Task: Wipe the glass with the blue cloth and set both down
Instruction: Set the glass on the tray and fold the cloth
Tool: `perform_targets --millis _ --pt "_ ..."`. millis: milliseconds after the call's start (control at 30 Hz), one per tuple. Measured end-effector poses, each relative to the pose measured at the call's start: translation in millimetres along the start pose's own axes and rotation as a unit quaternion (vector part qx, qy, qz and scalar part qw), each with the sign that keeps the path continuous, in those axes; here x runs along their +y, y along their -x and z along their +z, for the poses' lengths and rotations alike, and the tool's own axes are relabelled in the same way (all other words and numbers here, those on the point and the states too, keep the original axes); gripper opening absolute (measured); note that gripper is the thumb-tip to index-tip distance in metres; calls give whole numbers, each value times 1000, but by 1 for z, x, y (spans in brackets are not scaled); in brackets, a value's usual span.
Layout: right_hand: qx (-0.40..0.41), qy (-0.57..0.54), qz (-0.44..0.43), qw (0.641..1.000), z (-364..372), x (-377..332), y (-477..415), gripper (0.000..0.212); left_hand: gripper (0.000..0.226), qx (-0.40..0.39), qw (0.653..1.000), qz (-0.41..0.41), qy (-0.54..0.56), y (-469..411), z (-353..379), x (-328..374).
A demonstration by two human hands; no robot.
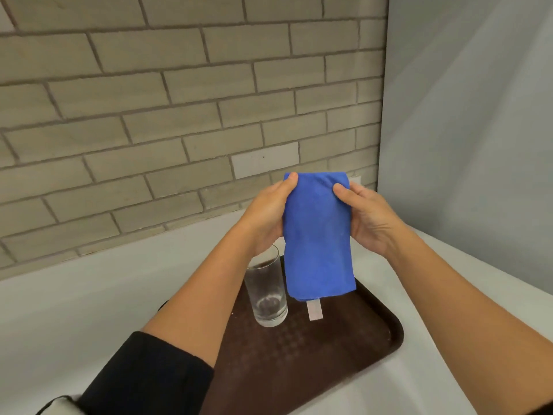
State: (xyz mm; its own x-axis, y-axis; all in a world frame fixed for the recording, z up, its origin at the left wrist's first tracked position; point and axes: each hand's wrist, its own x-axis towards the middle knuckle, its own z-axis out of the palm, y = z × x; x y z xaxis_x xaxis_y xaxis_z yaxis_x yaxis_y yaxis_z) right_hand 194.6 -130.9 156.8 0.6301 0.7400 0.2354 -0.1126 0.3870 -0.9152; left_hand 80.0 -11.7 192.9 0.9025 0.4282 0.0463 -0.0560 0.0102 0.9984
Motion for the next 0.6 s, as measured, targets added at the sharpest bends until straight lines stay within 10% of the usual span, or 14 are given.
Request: perform_targets --millis 233,600 --pt "30 41 -35 998 -38 -15 15 27 39 -60 993 -10 106 -7 29 -28" --pt "115 99 -24 988 -109 -24 -2 24 7 32 997 20 -71 -64 93 -61"
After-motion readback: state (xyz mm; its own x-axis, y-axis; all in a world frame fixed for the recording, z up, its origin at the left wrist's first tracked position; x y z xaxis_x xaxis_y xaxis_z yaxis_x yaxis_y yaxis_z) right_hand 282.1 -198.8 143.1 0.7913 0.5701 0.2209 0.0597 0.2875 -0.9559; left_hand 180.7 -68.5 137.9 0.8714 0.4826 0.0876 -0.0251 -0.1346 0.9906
